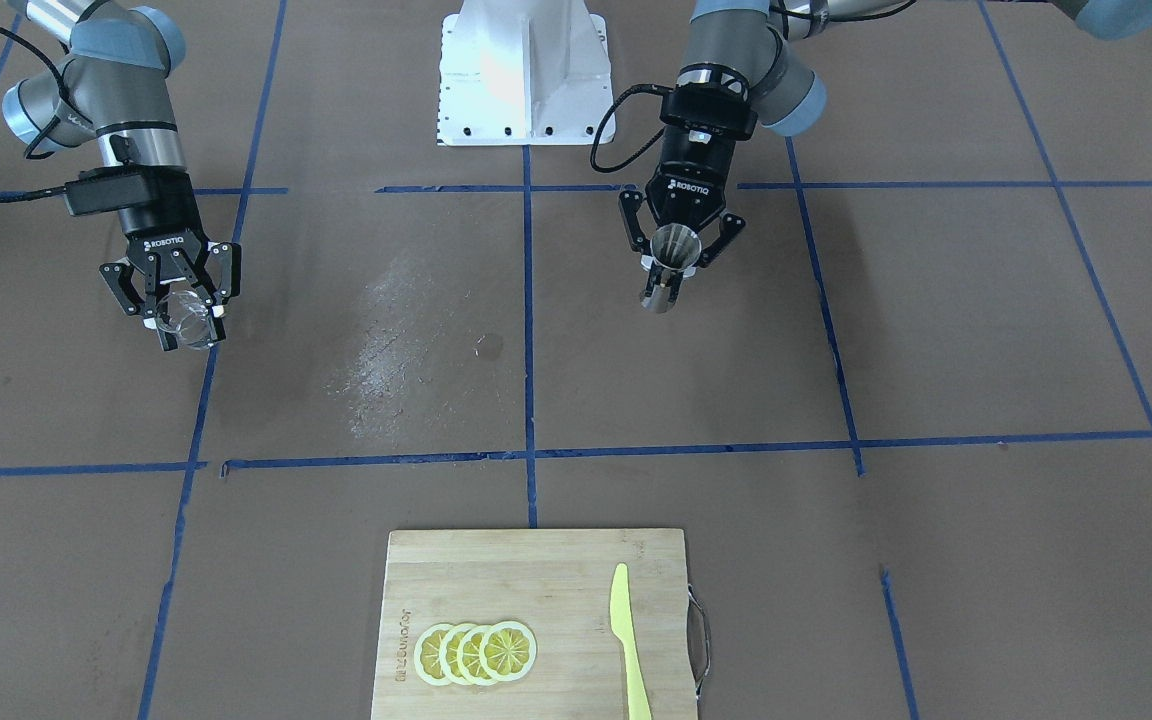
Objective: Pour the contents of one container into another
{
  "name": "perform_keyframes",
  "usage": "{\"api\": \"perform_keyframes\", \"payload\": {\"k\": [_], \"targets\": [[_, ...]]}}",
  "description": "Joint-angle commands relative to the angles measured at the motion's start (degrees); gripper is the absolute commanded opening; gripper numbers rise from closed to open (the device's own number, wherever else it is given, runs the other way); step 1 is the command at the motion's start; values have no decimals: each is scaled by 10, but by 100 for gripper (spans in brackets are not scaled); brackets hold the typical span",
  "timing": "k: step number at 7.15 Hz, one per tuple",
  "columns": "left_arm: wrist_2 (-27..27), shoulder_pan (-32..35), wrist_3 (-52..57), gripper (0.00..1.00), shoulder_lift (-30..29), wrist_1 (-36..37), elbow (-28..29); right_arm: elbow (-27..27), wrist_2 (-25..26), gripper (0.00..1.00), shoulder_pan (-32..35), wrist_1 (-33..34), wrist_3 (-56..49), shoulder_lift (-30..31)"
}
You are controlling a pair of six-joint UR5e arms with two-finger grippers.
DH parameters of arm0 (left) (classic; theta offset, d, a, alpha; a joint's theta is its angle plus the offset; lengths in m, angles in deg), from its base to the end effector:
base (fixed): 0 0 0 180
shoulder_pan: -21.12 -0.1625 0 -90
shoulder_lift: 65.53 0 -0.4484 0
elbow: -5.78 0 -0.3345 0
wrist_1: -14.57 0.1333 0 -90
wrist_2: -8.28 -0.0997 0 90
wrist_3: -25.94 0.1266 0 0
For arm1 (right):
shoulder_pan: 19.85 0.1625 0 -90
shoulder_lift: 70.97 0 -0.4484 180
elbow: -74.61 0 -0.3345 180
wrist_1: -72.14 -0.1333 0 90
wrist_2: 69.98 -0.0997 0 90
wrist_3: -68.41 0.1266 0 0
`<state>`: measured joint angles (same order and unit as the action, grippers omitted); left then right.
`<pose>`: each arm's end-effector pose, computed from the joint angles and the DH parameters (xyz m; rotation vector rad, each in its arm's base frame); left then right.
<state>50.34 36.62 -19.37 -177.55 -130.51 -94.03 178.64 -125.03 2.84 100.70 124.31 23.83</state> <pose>0.4619 -0.3640 0.3068 1.2643 0.8776 -0.2289 -0.3114 -0.3533 0.4959 1.0282 -0.7935 0.2054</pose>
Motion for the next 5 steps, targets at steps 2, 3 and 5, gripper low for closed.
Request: {"api": "perform_keyframes", "payload": {"k": [2,3,5], "targets": [[59,0,82,0,-50,-1,33,43,-29,0,14,-1,-182,-22],[93,2,93,0,-52,-2,34,49,-63,0,34,-1,-206,-49],[107,2,94,0,-71,-2,38,49,-86,0,45,3,-234,-57]]}}
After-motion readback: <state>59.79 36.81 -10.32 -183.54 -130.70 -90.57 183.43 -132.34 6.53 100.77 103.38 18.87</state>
